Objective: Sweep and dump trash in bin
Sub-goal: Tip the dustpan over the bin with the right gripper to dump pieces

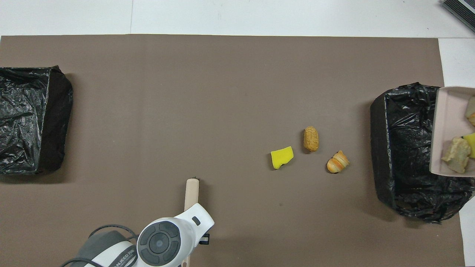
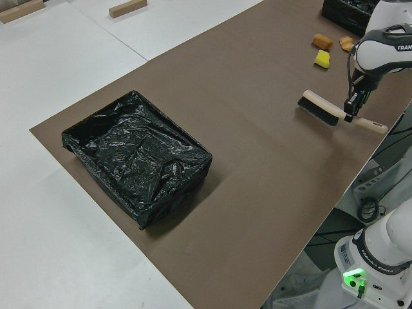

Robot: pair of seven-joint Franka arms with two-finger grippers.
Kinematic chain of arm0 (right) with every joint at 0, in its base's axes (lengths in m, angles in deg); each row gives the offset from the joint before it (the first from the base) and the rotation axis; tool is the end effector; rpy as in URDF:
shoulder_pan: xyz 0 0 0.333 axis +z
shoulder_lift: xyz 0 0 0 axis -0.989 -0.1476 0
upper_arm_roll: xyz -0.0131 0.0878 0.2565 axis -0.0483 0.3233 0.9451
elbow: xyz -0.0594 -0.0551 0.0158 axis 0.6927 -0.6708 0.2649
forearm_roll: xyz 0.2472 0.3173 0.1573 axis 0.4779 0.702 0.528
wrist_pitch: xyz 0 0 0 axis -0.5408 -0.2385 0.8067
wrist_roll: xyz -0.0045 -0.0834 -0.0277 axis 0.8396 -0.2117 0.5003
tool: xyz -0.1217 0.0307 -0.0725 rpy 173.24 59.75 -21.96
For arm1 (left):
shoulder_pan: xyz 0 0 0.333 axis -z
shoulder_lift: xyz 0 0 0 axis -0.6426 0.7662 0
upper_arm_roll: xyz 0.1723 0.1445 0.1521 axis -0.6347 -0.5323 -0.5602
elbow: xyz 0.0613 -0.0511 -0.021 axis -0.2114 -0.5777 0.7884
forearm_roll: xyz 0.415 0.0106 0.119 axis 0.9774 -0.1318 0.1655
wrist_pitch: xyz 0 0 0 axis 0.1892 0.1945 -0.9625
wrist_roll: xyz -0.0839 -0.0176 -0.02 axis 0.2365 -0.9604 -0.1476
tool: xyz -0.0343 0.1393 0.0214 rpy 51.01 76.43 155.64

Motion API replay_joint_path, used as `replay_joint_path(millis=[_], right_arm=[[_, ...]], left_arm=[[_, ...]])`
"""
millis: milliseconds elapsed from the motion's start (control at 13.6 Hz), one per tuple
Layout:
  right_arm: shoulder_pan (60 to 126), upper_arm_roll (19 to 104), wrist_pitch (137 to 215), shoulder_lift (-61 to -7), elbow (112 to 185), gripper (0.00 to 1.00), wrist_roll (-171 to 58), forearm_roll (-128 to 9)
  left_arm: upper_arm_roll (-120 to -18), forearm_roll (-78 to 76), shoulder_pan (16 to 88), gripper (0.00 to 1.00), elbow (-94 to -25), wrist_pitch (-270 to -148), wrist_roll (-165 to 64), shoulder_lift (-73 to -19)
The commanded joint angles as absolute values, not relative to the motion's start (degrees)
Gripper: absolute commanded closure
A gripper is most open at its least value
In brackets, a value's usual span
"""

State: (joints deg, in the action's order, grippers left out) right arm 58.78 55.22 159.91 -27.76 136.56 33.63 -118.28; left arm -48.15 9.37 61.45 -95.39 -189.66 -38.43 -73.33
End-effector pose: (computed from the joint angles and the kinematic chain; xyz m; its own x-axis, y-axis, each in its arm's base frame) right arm 0.5800 -0.2945 0.4687 0.1066 0.8817 -0.4595 0.9853 -0.1558 -0.0704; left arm 0.3106 -0.3217 0.2530 0.9725 -0.1319 -0.1919 -0.1362 -0.9906 -0.0095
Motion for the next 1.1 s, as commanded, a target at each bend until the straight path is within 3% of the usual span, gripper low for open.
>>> replay_joint_path(millis=[0, 147, 367, 440, 514, 661, 1028], right_arm=[[63.7, 55.6, 162.4, -28.4, 141.6, 1.0, 26.6, -131.3], [64.2, 55.6, 167.8, -28.4, 145.5, 1.0, 25.5, -137.4], [65.4, 55.6, 168.8, -28.7, 146.0, 1.0, 24.3, -140.2], [66.9, 55.6, 168.1, -28.7, 146.2, 1.0, 24.2, -140.7], [68.4, 55.5, 166.8, -28.8, 147.1, 1.0, 24.2, -144.8], [68.9, 55.6, 165.8, -29.4, 147.9, 1.0, 22.6, -148.4], [69.6, 55.6, 160.1, -28.8, 147.8, 1.0, 23.0, -154.2]], left_arm=[[-47.6, 8.4, 62.9, 1.0, -95.9, -191.7, -38.1, -72.0], [-47.5, 8.4, 63.0, 1.0, -95.9, -191.7, -38.0, -70.9], [-47.5, 8.3, 62.9, 1.0, -95.9, -191.6, -38.3, -70.6], [-47.6, 8.3, 62.8, 0.93, -95.7, -191.3, -38.6, -70.3], [-47.6, 8.3, 62.7, 0.71, -95.1, -191.0, -39.0, -69.7], [-47.7, 8.3, 62.4, 0.0, -93.0, -190.5, -39.4, -68.5], [-52.5, 10.0, 57.2, 0.0, -80.0, -176.1, -47.6, -69.1]])
